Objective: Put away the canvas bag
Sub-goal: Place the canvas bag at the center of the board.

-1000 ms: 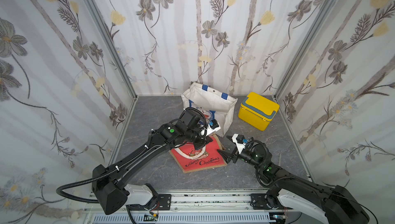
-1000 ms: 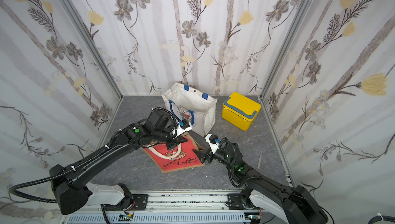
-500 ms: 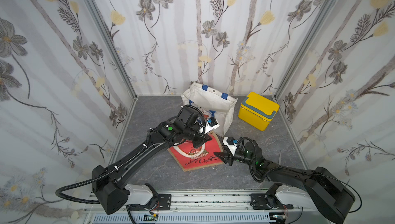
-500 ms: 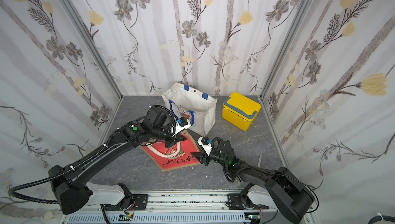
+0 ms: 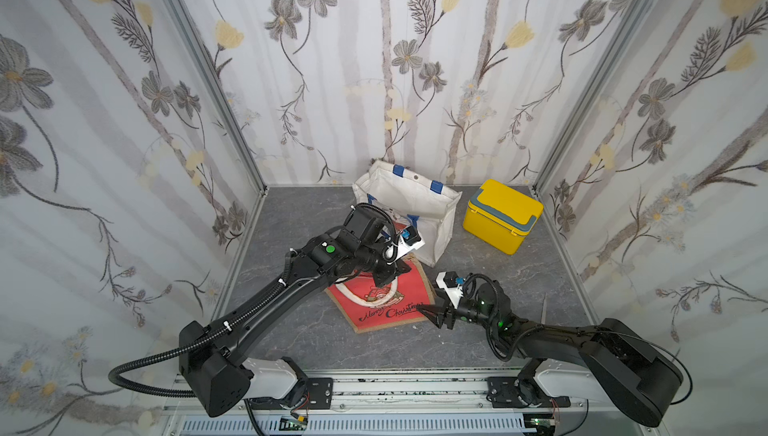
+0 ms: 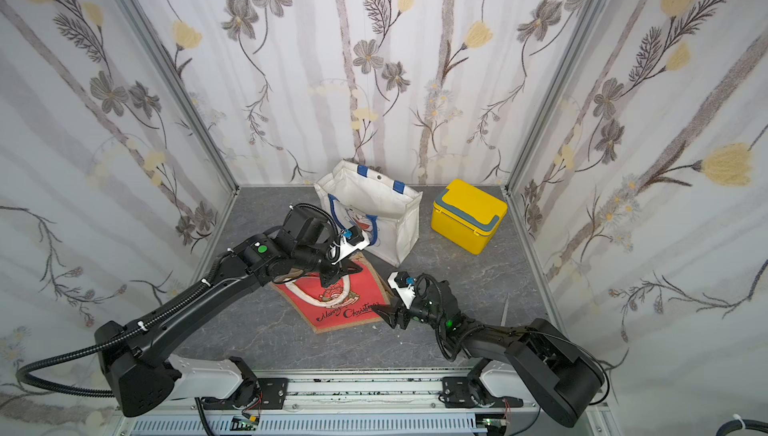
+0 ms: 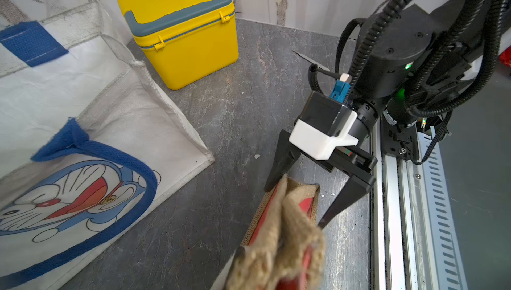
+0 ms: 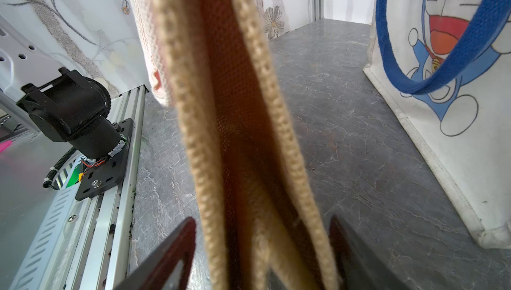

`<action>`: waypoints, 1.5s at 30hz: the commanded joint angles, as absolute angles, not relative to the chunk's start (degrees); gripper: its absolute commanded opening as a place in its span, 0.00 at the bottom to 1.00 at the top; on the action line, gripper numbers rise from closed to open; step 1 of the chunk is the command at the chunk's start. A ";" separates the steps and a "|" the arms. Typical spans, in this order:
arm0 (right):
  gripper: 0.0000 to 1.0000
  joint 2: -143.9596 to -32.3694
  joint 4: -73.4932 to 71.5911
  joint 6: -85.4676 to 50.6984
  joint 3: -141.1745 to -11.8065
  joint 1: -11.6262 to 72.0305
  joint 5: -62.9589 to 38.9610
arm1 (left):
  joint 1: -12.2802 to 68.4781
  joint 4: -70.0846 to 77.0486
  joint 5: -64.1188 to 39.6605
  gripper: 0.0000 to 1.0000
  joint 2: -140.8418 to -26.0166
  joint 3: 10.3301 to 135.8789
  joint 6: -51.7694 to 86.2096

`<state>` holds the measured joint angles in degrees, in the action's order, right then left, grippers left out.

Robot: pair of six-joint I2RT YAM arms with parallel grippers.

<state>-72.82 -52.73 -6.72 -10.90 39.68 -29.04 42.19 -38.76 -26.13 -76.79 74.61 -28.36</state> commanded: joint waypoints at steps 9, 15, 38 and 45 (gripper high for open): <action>0.00 -71.36 -56.24 -17.49 -10.75 40.34 -29.53 | 41.05 -17.41 -8.70 0.96 -72.35 72.21 -9.05; 0.00 -73.15 -56.86 -23.54 -11.61 40.34 -32.24 | 38.05 -6.60 -0.44 1.00 -59.77 67.74 3.53; 0.00 -69.90 -49.33 -28.89 -12.20 39.93 -28.20 | 28.39 -4.30 15.37 1.00 -31.64 34.57 30.23; 0.02 -71.45 -47.90 -32.51 -13.18 39.85 -29.01 | 28.45 16.17 2.59 1.00 -26.02 12.62 37.70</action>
